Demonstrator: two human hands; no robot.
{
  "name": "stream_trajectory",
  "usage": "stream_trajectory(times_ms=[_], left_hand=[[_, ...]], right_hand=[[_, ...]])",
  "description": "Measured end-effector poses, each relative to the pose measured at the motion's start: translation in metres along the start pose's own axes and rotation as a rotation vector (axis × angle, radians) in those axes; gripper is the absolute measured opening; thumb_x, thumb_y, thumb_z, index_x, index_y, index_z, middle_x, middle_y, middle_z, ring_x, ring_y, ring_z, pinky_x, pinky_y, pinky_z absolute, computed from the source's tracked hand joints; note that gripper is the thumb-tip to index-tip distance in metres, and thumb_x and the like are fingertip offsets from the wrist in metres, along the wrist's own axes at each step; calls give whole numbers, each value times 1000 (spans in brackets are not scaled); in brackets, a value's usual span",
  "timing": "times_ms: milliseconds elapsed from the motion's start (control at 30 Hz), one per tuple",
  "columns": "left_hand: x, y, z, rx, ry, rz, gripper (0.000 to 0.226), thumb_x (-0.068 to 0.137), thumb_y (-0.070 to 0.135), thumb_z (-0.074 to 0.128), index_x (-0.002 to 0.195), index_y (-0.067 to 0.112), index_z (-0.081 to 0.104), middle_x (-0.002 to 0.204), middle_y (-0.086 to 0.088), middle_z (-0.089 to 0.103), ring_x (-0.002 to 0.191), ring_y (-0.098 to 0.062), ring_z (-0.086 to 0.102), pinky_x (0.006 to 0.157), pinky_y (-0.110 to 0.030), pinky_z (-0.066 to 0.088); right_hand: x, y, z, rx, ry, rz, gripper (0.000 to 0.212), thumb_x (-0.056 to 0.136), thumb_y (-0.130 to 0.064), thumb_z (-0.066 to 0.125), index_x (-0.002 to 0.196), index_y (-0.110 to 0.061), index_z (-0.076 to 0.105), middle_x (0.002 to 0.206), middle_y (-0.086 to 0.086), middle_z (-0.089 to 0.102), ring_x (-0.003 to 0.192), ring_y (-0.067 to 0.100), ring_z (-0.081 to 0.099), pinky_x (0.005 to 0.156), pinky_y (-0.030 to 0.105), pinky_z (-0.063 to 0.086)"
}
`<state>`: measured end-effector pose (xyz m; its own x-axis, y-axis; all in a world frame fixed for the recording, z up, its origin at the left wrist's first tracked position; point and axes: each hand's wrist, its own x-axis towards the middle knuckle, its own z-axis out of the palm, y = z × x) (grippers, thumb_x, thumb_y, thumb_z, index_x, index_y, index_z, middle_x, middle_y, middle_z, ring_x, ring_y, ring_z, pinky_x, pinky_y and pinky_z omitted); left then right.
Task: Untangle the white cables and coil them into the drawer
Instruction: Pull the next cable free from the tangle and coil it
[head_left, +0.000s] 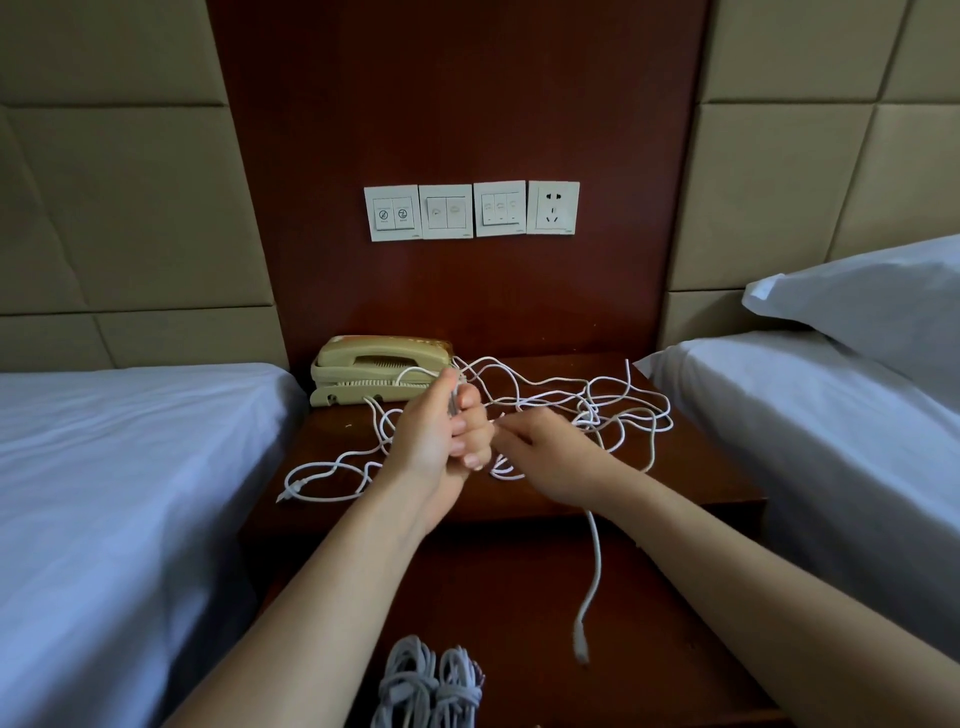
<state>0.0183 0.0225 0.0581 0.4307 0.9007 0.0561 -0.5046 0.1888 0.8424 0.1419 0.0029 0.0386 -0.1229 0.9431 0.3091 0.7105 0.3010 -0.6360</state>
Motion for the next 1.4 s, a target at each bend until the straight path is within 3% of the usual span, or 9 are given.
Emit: stream_trajectory(times_ms=[167, 267, 400, 600, 867, 933, 1033, 1133, 1400], left_hand=[[12, 4, -12, -24, 206, 101, 47, 103, 37, 23, 64, 15, 36, 37, 9, 26, 28, -4, 21, 31, -14, 21], [22, 6, -27, 47, 308, 148, 45, 103, 36, 24, 66, 14, 38, 37, 9, 29, 28, -4, 27, 33, -14, 26], [25, -2, -36, 406, 346, 231, 44, 103, 32, 25, 67, 10, 40, 46, 1, 33, 31, -8, 37, 35, -17, 35], [18, -8, -34, 954, 208, 202, 53, 102, 28, 30, 58, 9, 51, 39, 3, 49, 37, -7, 48, 41, -16, 37], [1, -2, -24, 552, -258, -303, 57, 97, 30, 12, 54, 11, 44, 46, -6, 41, 38, -17, 42, 39, -19, 35], [-1, 0, -25, 530, -273, -342, 62, 95, 27, 14, 44, 15, 46, 47, -7, 43, 40, -17, 44, 41, -19, 37], [-3, 3, -29, 505, -306, -365, 55, 97, 26, 18, 57, 10, 52, 53, -9, 51, 47, -18, 52, 47, -22, 42], [-6, 5, -31, 443, -316, -341, 44, 100, 25, 29, 72, 6, 56, 58, -9, 56, 51, -17, 57, 51, -24, 45], [-5, -2, -11, 385, -46, -209, 41, 102, 17, 32, 63, 8, 42, 42, -2, 44, 32, -8, 38, 34, -13, 30]], right_hand=[[-5, -12, 12, -172, -165, -61, 27, 97, -13, 43, 87, -5, 67, 61, -9, 47, 55, 3, 43, 55, 13, 33], [-10, -17, 12, -237, -233, -91, 31, 98, -16, 42, 82, -6, 66, 63, -4, 54, 58, 5, 47, 58, 11, 38], [-11, -17, 8, -335, -128, -190, 31, 98, -25, 44, 71, -14, 56, 68, 3, 56, 68, 23, 54, 68, 40, 47], [-6, -14, 3, -471, 17, -306, 23, 95, -34, 49, 91, -19, 66, 80, 5, 67, 76, 29, 59, 66, 39, 44], [-6, -12, -12, -174, 75, -205, 23, 78, -35, 73, 86, -19, 58, 53, -10, 46, 50, 6, 42, 47, 21, 32], [-6, -12, -12, -127, 62, -198, 28, 78, -33, 74, 96, -17, 59, 49, -10, 38, 46, 6, 38, 48, 20, 26], [-6, -11, -14, -124, 25, -191, 30, 81, -35, 71, 103, -17, 63, 48, -8, 38, 45, 7, 36, 51, 25, 25], [-6, -9, -19, -159, -5, -169, 26, 82, -41, 67, 92, -17, 65, 49, -8, 39, 47, 7, 37, 51, 25, 25], [-3, -1, -14, -208, 76, -173, 44, 88, -44, 59, 64, -8, 54, 56, 7, 49, 55, 18, 43, 55, 34, 30]])
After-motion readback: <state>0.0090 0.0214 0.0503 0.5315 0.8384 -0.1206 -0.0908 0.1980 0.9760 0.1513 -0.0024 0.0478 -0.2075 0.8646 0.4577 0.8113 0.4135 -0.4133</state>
